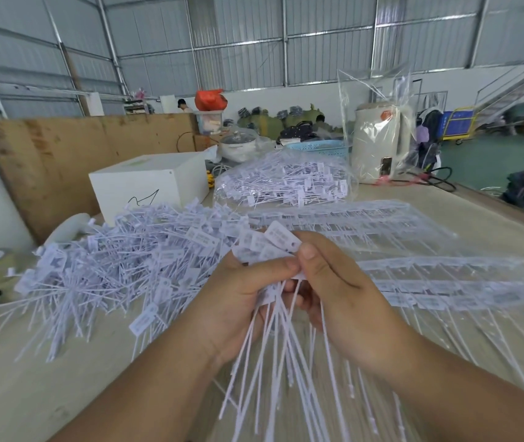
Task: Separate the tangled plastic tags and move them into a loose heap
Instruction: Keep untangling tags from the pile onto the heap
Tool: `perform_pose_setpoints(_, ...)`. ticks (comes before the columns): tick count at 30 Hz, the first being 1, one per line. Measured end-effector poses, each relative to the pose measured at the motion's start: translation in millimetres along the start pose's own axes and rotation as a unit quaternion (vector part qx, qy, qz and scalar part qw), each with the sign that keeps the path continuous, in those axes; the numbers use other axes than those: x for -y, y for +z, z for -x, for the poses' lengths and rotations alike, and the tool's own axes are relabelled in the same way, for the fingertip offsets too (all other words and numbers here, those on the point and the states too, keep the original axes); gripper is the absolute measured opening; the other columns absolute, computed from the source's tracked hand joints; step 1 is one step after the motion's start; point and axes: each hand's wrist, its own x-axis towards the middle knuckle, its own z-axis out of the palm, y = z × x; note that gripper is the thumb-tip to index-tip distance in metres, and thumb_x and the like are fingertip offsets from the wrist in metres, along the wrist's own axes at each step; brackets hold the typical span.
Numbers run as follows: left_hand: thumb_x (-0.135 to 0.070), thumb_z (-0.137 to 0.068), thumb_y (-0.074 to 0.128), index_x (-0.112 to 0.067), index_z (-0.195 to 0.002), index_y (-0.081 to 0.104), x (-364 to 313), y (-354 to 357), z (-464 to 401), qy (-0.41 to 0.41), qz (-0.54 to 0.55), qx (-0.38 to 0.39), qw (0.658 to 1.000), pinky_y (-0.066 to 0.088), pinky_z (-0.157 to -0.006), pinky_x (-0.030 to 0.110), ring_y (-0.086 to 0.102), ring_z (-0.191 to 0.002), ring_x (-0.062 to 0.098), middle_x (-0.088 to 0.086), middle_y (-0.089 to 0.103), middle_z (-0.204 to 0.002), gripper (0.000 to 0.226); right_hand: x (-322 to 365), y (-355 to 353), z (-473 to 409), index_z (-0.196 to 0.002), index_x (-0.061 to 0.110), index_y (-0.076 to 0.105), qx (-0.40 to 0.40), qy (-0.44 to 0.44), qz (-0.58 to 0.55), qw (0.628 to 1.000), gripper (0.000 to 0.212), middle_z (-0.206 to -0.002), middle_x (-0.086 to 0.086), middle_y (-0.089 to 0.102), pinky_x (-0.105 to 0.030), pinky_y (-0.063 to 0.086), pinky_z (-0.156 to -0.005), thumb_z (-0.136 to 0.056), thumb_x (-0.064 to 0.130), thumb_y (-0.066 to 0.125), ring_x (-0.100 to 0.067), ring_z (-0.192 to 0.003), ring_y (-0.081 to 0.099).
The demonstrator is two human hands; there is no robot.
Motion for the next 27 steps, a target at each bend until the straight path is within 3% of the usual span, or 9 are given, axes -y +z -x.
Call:
perform_pose_setpoints(3, -0.001, -0.067, 0.072, -0.005, -0.077, 0.073, 3.2, 5.7, -1.2, 0.047, -0.037, -0.077, 0.995, 0.054, -0.05, 0.032, 0.065, -0.053, 0.026, 0.015, 0.067, -0.064, 0.011, 2.7, -1.5, -0.5, -0.135, 0.035, 0.039, 0.014, 0.046, 0.033, 0.998, 0.065, -0.065, 0.015, 0.063, -0.008, 0.045, -0.062, -0.076, 0.061, 0.044, 0.005, -0.064, 0.059)
perform_pose_setpoints(5, 0.004, -0.071, 0.069, -0.005, -0.079, 0.072, 3.6, 1.9, -4.0, 0.093, -0.052, -0.154, 0.982, 0.055, -0.055, 0.042, 0.066, -0.06, 0.034, 0.021, 0.068, -0.07, 0.013, 5.0, 0.4, -1.0, -0.141, 0.036, 0.029, 0.032, 0.088, 0.022, 0.995, 0.079, -0.073, -0.003, 0.065, -0.016, 0.049, -0.066, -0.07, 0.059, 0.056, -0.005, -0.067, 0.06)
perform_pose_setpoints(8, -0.004, -0.071, 0.064, -0.002, -0.088, 0.065, -2.0, -3.8, -7.1, 0.183, -0.111, -0.219, 0.952, 0.053, -0.064, 0.048, 0.066, -0.071, 0.035, 0.021, 0.067, -0.08, 0.018, 9.1, 9.9, 1.9, -0.129, 0.028, 0.043, 0.097, 0.141, -0.053, 0.984, 0.065, -0.084, -0.01, 0.069, -0.031, 0.053, -0.057, -0.075, 0.04, 0.078, -0.017, -0.066, 0.066)
perform_pose_setpoints(10, -0.007, -0.069, 0.062, -0.005, -0.086, 0.064, -5.8, -4.8, -7.0, 0.212, -0.149, -0.233, 0.937, 0.051, -0.063, 0.042, 0.066, -0.071, 0.029, 0.018, 0.067, -0.078, 0.017, 4.5, 15.2, 4.4, -0.118, 0.019, 0.056, 0.155, 0.13, -0.06, 0.977, 0.045, -0.08, -0.003, 0.068, -0.037, 0.05, -0.063, -0.078, 0.026, 0.074, -0.024, -0.07, 0.064)
perform_pose_setpoints(14, -0.007, -0.072, 0.062, -0.014, -0.091, 0.069, -8.4, -3.6, -6.4, 0.229, -0.15, -0.237, 0.932, 0.056, -0.064, 0.039, 0.071, -0.079, 0.031, 0.01, 0.072, -0.084, 0.022, 0.4, 20.0, 4.0, -0.102, 0.022, 0.068, 0.142, 0.122, 0.005, 0.982, 0.028, -0.084, 0.007, 0.072, -0.023, 0.049, -0.067, -0.074, 0.029, 0.067, -0.005, -0.075, 0.066)
perform_pose_setpoints(18, -0.007, -0.069, 0.062, -0.017, -0.084, 0.072, -9.8, -0.6, -9.5, 0.226, -0.116, -0.234, 0.938, 0.055, -0.06, 0.032, 0.07, -0.073, 0.024, 0.007, 0.071, -0.079, 0.021, -4.2, 17.8, 1.4, -0.101, 0.021, 0.071, 0.13, 0.111, 0.07, 0.983, 0.03, -0.099, -0.002, 0.075, -0.043, 0.051, -0.096, -0.075, 0.036, 0.065, -0.019, -0.098, 0.07)
perform_pose_setpoints(21, -0.009, -0.069, 0.063, -0.018, -0.087, 0.072, -8.9, 2.0, -9.3, 0.198, -0.098, -0.204, 0.954, 0.054, -0.06, 0.033, 0.069, -0.072, 0.022, 0.005, 0.071, -0.078, 0.022, -3.2, 16.9, 3.5, -0.096, 0.017, 0.065, 0.159, 0.118, 0.061, 0.978, 0.01, -0.08, 0.0, 0.072, -0.022, 0.051, -0.067, -0.095, 0.023, 0.056, -0.015, -0.07, 0.068)
perform_pose_setpoints(23, -0.007, -0.072, 0.066, -0.013, -0.107, 0.068, -9.1, 1.5, -10.4, 0.169, -0.076, -0.183, 0.966, 0.052, -0.062, 0.032, 0.068, -0.075, 0.02, 0.004, 0.071, -0.084, 0.036, -2.2, 17.2, 3.3, -0.09, 0.012, 0.058, 0.126, 0.137, 0.035, 0.982, 0.014, -0.058, 0.001, 0.06, -0.023, 0.042, -0.05, -0.101, 0.014, 0.049, -0.014, -0.048, 0.054)
perform_pose_setpoints(27, -0.011, -0.067, 0.071, -0.015, -0.122, 0.054, -7.5, 0.2, -7.2, 0.111, -0.066, -0.118, 0.985, 0.052, -0.062, 0.03, 0.067, -0.08, 0.018, 0.006, 0.069, -0.097, 0.058, 4.0, 10.3, -2.2, -0.078, 0.015, 0.051, 0.044, 0.164, -0.026, 0.985, 0.025, -0.045, 0.009, 0.035, -0.019, 0.024, -0.04, -0.102, 0.011, 0.047, -0.006, -0.036, 0.029)
